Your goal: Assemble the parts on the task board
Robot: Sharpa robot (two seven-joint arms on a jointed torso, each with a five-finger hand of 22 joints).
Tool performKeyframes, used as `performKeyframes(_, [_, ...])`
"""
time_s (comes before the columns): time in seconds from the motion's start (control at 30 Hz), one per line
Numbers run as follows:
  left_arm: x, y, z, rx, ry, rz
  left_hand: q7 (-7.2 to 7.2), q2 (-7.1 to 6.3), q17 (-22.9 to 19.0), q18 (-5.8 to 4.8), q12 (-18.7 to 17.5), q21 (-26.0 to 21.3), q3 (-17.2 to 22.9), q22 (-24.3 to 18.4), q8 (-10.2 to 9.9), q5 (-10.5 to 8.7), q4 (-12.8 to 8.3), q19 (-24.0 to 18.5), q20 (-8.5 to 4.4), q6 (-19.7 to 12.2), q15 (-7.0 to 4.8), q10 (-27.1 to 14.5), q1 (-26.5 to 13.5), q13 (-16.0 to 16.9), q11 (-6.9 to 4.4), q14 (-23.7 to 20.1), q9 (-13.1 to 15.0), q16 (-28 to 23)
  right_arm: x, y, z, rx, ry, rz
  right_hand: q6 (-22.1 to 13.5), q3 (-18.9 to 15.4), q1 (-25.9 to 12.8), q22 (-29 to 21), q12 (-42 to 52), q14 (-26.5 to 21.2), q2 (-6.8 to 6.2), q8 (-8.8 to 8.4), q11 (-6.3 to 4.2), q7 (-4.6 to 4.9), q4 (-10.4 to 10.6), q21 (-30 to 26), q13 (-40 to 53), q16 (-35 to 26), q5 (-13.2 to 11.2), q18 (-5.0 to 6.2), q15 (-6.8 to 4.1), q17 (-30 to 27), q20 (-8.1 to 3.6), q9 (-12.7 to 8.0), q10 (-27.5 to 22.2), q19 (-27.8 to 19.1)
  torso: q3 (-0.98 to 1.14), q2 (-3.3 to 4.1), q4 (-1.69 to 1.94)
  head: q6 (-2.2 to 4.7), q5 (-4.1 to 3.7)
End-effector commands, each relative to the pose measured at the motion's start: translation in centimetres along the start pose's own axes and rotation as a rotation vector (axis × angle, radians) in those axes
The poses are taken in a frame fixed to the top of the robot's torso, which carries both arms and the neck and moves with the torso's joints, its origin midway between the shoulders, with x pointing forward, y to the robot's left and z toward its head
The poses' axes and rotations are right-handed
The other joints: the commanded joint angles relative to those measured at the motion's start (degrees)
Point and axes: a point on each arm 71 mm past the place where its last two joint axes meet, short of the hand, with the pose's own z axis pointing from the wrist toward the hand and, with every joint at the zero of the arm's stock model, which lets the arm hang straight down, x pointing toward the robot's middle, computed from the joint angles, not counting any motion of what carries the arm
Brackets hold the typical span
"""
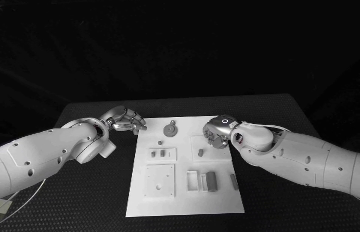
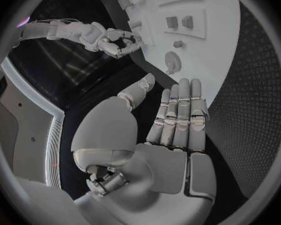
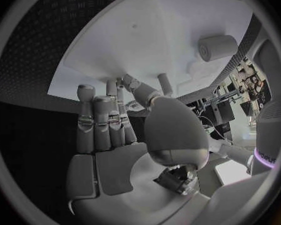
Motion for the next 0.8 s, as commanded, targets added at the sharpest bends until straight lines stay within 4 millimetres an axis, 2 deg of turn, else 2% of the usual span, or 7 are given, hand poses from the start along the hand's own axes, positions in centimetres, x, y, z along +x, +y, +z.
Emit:
performKeyframes(0.03, [0.12, -0.17, 0.05, 0.007, 0.012, 0.001, -0.07, 0.19, 0.1, 1.16, -0.2, 0.1, -0.2, -0.1, 0.0, 0.14, 0.2, 0.6, -0.01, -0.4, -0.04, -0.5, -0.5, -0.1, -0.03, 0.4, -0.1, -0.3, 1.43, -0.16, -0.35, 0.011, 0.083, -0.021, 0.2, -0.2, 0.2, 1.1, 0.2, 0.4, -0.1, 0.15, 0.05, -0.01, -0.3, 0.2, 0.2, 0.0, 0.0, 5.04, -0.13, -0.1, 0.06, 0.1, 0.3, 0.5, 0.0, -0.01, -0.06, -0.04, 0.05])
performKeyframes(0.37, [-0.08, 0.02, 0.06, 0.002, 0.007, 0.002, -0.06, 0.16, 0.2, 1.16, -0.2, 0.1, -0.2, -0.1, 0.0, 0.14, 0.3, 0.6, -0.03, -0.5, -0.06, -0.5, -0.5, -0.1, -0.01, 0.4, -0.1, -0.4, 1.42, -0.14, -0.42, 0.01, 0.08, -0.022, 0.4, 0.0, 0.6, 1.1, 0.2, 0.6, 0.01, 0.21, -0.03, -0.08, -0.4, 0.3, 0.1, 0.0, 0.1, 5.04, -0.21, -0.1, -0.08, 0.1, 0.5, 0.7, 0.06, -0.03, -0.03, -0.06, 0.03])
performKeyframes(0.8, [-0.04, -0.01, 0.07, 0.003, 0.009, 0.002, -0.05, 0.19, 0.3, 1.17, -0.2, 0.1, -0.2, -0.1, 0.0, 0.14, 0.3, 0.6, -0.05, -0.5, -0.08, -0.6, -0.5, -0.1, 0.0, 0.5, -0.1, -0.4, 1.49, 0.02, -0.49, 0.005, 0.069, -0.061, 3.0, 0.9, 3.4, 1.2, 1.2, 2.4, 0.95, 1.63, -1.26, -1.15, -0.6, 1.2, 0.5, 0.2, 0.1, 5.04, -1.37, -0.1, -0.67, 1.2, 3.7, 1.7, 0.02, 0.01, -0.04, -0.08, -0.14])
